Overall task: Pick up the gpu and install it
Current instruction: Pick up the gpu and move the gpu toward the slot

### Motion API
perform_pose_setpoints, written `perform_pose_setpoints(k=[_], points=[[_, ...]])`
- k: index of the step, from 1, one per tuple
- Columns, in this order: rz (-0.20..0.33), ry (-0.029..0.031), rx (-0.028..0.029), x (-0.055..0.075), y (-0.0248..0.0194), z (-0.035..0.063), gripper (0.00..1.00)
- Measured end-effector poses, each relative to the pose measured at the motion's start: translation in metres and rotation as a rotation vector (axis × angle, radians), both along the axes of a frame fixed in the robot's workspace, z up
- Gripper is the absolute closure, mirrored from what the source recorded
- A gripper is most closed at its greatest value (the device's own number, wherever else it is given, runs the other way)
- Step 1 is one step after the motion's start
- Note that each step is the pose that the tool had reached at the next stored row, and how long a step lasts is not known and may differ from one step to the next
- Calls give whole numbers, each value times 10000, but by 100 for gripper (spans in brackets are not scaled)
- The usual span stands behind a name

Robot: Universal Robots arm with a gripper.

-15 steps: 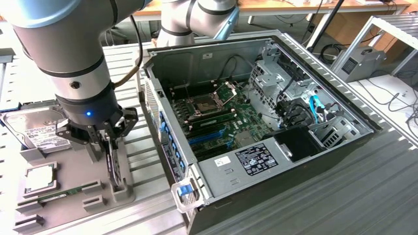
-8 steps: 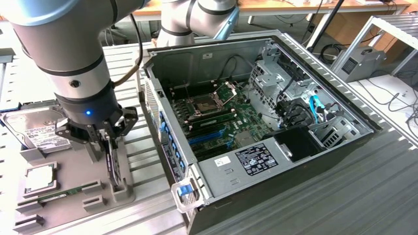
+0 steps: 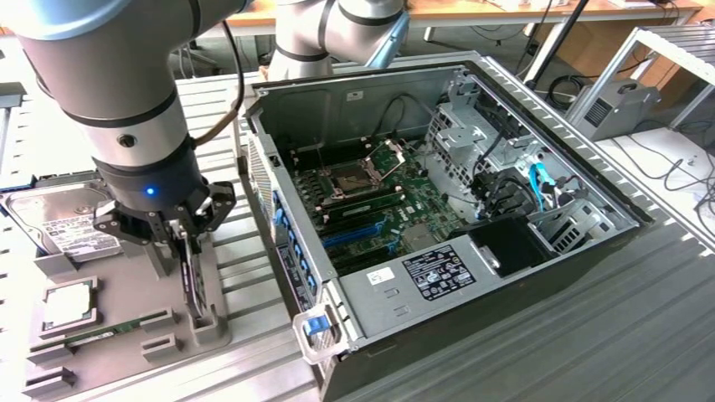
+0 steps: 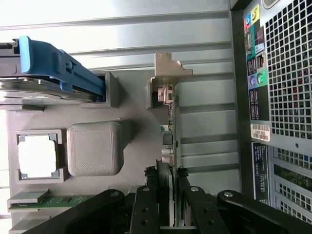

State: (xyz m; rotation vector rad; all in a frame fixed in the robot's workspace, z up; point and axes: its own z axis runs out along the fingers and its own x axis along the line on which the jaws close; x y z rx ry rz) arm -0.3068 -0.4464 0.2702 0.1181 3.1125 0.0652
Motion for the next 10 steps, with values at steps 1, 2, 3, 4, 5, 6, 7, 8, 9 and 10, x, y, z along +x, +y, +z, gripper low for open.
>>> perform_pose_setpoints(k=[1,2,3,4,5,6,7,8,9,10], points=[[0,0,-1,0,0,3,73],[0,0,0,0,0,5,73],[0,-1,0,0,0,7,73],[0,-1,0,0,0,10,73],[0,0,0,0,0,13,73],[0,0,0,0,0,15,73],[0,-1,0,0,0,17,73],[0,0,0,0,0,19,73],[0,-1,0,0,0,21,73],[0,0,0,0,0,24,73]])
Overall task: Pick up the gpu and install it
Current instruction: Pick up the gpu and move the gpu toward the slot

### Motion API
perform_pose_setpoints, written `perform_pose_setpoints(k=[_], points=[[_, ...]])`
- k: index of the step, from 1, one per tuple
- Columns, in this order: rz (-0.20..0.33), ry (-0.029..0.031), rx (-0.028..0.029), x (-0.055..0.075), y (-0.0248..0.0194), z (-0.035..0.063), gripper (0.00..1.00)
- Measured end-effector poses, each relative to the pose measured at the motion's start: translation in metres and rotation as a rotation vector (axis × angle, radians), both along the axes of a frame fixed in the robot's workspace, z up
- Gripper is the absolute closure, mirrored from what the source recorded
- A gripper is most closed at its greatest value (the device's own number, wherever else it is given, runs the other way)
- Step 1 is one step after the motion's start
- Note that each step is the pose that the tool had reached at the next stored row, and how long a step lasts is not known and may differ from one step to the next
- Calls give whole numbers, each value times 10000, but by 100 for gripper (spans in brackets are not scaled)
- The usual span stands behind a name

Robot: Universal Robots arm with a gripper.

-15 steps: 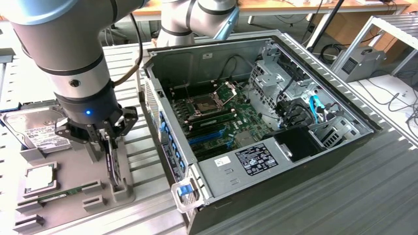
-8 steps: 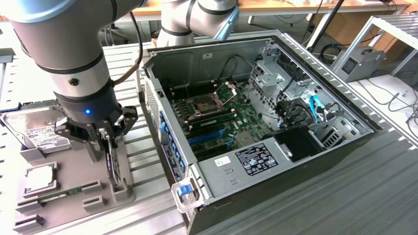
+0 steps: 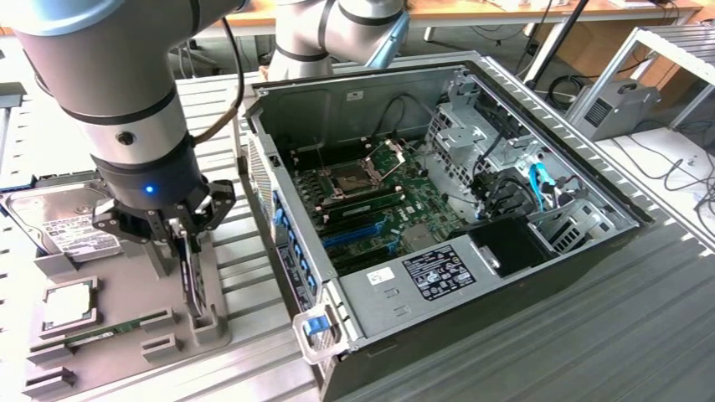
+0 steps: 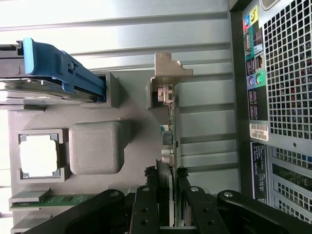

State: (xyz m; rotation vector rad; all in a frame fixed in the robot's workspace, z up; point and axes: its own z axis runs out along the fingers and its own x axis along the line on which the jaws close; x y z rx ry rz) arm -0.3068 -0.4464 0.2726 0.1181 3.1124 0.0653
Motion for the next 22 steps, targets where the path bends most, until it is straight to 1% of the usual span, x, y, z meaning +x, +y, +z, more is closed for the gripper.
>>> perform_pose_setpoints(k=[22], points=[[0,1,-1,0,0,58,73]])
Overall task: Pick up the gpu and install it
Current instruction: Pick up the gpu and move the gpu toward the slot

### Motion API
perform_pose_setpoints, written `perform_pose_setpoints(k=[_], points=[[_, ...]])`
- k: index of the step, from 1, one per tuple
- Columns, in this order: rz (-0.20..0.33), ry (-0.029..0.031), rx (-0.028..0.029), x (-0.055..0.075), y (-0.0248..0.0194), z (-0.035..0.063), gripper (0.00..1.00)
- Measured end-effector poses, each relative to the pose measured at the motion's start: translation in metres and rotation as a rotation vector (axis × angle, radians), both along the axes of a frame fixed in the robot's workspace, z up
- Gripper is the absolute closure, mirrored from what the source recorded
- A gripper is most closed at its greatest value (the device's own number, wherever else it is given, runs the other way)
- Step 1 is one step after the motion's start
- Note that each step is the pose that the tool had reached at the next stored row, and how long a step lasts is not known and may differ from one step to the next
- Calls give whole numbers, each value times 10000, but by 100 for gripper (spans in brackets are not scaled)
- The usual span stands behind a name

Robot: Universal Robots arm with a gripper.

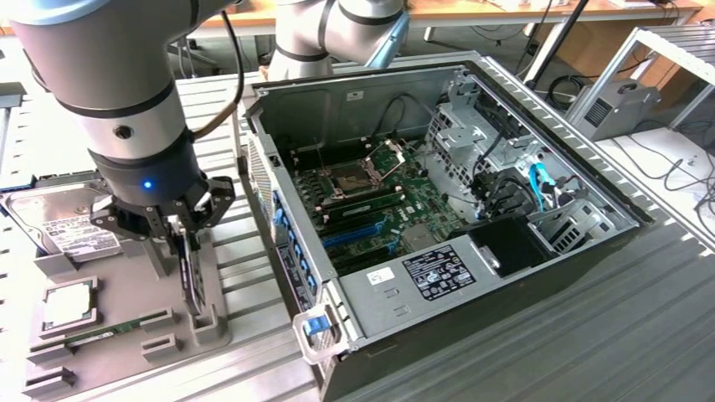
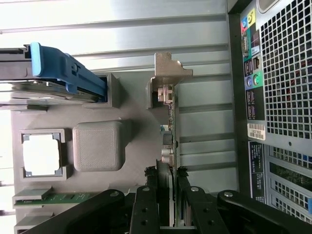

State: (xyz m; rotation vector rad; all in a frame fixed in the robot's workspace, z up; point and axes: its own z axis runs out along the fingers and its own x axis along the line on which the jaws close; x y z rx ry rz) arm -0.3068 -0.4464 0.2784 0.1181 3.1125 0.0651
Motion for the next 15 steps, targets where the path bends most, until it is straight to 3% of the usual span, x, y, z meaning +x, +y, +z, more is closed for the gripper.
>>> perform_pose_setpoints(k=[15], points=[[0,0,0,0,0,41,73]])
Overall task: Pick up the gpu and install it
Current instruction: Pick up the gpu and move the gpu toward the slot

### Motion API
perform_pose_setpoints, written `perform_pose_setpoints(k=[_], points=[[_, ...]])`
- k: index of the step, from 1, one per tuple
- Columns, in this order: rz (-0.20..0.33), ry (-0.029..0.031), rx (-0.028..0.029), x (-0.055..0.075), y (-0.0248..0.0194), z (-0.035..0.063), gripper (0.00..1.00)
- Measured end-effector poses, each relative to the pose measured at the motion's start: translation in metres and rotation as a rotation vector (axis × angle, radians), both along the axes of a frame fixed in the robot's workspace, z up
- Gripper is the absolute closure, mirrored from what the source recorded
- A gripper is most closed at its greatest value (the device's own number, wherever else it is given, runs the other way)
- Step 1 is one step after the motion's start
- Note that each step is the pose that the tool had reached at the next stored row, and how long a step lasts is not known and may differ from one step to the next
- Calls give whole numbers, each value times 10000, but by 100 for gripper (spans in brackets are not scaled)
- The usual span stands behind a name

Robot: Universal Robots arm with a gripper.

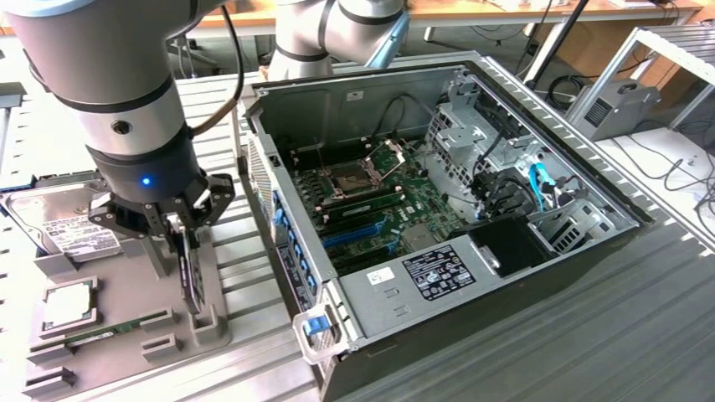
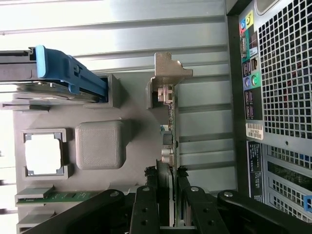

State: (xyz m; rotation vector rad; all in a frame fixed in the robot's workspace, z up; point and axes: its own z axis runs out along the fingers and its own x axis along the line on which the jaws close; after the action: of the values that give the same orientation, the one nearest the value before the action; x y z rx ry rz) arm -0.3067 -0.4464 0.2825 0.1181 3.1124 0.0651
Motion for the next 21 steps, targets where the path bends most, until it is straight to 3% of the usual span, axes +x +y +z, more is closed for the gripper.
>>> perform_pose_setpoints(k=[21], points=[[0,-1,0,0,0,67,73]])
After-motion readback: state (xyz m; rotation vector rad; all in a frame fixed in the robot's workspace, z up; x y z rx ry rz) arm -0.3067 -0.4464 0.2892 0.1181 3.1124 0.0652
